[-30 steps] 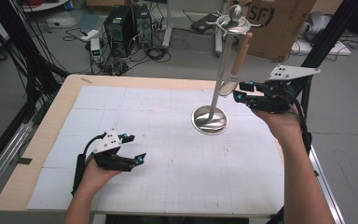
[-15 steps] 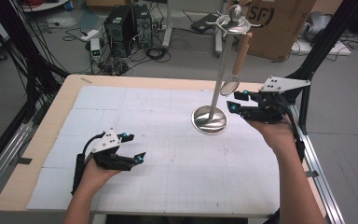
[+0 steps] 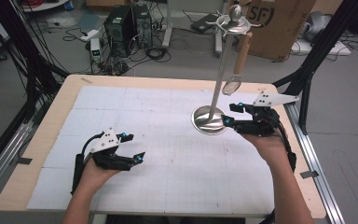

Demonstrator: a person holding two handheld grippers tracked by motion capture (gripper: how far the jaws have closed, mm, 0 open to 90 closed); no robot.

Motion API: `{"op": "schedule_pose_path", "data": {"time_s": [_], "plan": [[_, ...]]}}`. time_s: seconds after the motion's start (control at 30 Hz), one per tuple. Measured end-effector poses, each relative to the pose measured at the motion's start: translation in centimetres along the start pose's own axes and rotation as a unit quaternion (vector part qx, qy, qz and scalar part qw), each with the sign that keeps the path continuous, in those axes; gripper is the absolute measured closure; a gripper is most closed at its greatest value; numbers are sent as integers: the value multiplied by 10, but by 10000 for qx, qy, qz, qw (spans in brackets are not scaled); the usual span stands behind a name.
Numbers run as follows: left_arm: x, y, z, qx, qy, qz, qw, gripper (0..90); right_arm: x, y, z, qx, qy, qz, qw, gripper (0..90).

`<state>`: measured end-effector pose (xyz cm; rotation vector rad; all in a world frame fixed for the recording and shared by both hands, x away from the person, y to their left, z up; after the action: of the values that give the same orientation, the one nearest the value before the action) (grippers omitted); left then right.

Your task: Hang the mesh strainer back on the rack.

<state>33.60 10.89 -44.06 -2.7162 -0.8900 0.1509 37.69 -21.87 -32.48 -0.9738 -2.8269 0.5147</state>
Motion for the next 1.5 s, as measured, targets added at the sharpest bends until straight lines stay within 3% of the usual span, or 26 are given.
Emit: {"op": "schedule_pose_path", "data": {"time_s": [0.8, 1.2, 1.5], "plan": [[4, -8, 1, -56, 7, -57, 10000, 215, 17, 17, 47, 209, 89, -80, 9997, 356], [4, -8, 1, -46, 14, -55, 10000, 213, 22, 23, 86, 402, 336, -113, 9986, 337], [5, -8, 1, -52, 6, -59, 10000, 213, 25, 27, 95, 424, 409, -126, 9982, 310]]}}
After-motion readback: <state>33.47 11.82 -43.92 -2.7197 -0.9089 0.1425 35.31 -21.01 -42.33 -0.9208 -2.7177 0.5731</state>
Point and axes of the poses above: each handheld gripper's, and its own axes: y roughly forward along the jaws, z roughly out of its underside, x roughly to its left, the point moved 8 cm from there along y, roughly forward along the jaws, and after that the axes turned 4 degrees about -x, right-handed, at the moved point
